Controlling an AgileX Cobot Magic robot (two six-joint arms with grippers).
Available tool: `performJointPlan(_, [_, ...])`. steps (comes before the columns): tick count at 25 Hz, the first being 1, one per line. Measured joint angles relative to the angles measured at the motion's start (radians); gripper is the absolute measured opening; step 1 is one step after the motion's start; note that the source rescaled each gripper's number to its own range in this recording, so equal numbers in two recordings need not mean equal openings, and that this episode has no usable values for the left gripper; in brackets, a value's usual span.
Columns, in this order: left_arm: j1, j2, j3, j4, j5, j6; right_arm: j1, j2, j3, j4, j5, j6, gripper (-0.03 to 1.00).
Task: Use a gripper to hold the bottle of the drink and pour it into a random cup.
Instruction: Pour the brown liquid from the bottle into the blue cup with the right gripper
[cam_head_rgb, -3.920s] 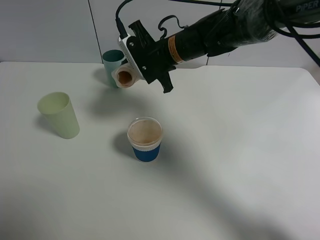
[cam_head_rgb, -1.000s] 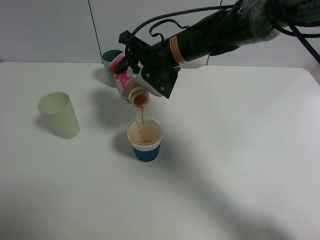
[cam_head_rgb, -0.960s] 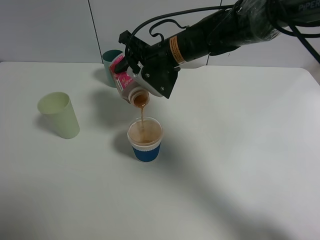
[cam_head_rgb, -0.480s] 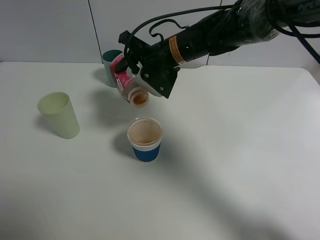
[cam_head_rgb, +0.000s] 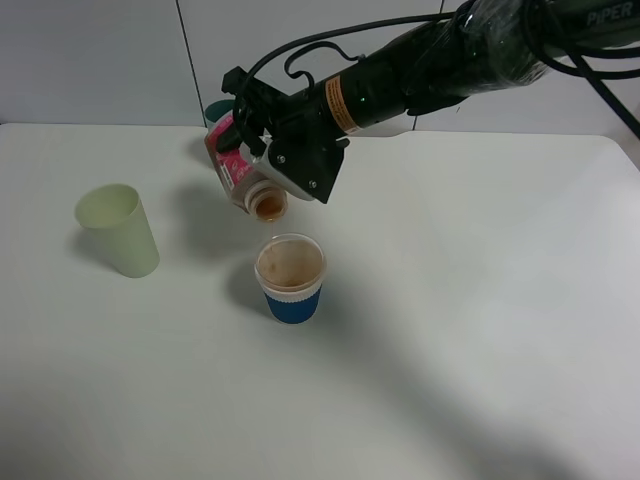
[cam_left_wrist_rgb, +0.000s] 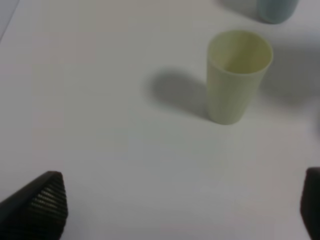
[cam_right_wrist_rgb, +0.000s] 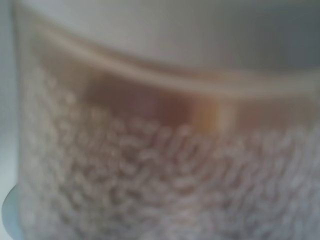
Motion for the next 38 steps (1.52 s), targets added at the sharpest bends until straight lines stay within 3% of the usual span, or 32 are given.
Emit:
performJointPlan(28, [0.000, 0.000, 0.000, 0.000, 0.000, -0.001, 0.013, -0.045, 0.029, 0.002, 0.012, -0.114, 0.01])
performJointPlan(38, [0.000, 0.000, 0.000, 0.000, 0.000, -0.001, 0.013, -0.046, 0.064, 0.001, 0.059, -0.156, 0.01])
